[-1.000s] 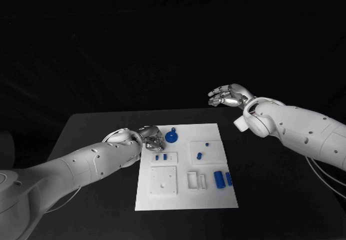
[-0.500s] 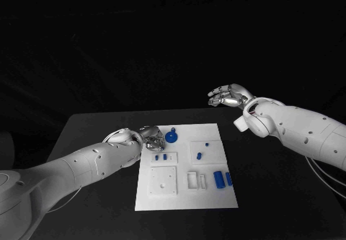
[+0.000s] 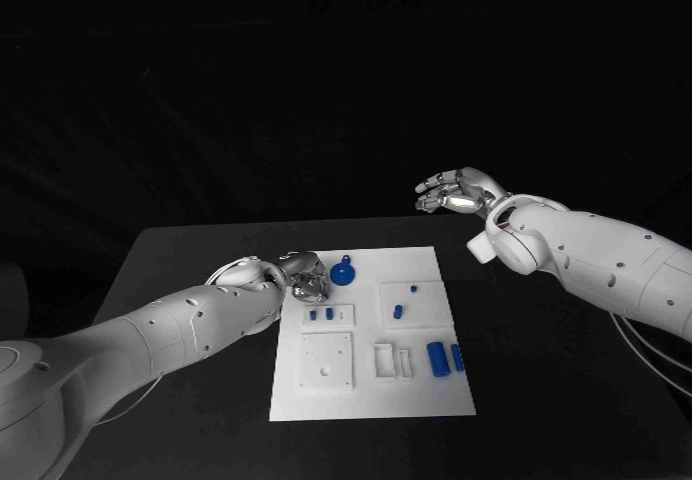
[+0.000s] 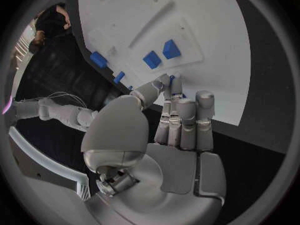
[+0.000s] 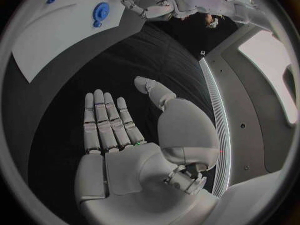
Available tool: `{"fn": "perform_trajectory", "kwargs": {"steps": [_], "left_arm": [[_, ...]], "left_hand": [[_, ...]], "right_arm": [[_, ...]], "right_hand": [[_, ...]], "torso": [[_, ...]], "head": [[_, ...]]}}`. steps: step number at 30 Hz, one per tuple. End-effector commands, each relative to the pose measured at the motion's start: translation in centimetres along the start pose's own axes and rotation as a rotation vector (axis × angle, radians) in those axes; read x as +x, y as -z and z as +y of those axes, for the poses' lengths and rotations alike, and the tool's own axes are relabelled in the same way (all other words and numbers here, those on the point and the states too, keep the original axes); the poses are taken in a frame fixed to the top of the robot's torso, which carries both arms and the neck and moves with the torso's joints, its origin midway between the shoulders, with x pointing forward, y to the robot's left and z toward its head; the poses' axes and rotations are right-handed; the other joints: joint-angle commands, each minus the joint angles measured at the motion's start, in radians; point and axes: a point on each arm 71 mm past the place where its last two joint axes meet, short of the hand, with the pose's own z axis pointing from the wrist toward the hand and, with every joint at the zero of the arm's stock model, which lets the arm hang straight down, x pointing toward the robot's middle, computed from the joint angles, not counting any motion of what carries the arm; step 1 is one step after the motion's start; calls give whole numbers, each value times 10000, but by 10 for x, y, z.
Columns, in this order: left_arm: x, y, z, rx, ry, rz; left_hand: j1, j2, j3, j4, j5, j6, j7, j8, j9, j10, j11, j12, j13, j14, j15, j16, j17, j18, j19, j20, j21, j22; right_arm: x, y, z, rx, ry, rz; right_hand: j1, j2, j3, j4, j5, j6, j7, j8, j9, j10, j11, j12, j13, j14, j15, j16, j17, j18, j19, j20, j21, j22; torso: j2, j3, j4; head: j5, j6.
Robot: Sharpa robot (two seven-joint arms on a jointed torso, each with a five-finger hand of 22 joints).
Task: Assemble the parts on the task board
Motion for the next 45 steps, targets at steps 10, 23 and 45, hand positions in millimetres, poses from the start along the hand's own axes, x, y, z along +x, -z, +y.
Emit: {"fn": "perform_trajectory", "kwargs": {"steps": [10,23,45], "left_arm": [[0,0,6,-231,-646,-435],[0,1,8,-166,-5,-371],[-1,1,8,-146,570,-496]], "left_hand": [[39,54,76,0,74,86,-17,73,-7,108,-22,-56,17,62,-21,6,-21,1049,24,-133,69,75],[-8,29,87,36,111,66,-7,59,-20,100,-18,-96,39,67,-19,-22,-43,1038,39,-140,63,62],[-195,22,62,159,55,-240,115,-96,-93,50,20,-232,100,13,20,-97,-86,1000,-10,-122,22,45]], "right_arm": [[2,0,2,-125,-39,153],[2,0,2,-119,-39,158],[2,0,2,-119,-43,174]], "right_hand": [[-68,32,-64,7,53,70,294,48,-12,-64,1,-54,-8,-96,-4,-10,-18,80,-62,30,-52,19],[-70,32,-67,8,53,71,292,49,-15,-64,1,-53,-7,-97,-3,-9,-22,80,-60,30,-61,28],[-75,31,-72,10,54,68,293,48,-21,-65,1,-53,-7,-98,-1,-8,-27,79,-58,31,-75,41]], "torso": [[-1,1,-4],[-2,0,7],[-1,2,-3]], "head": [[-1,-14],[-2,-12],[18,9]]}}
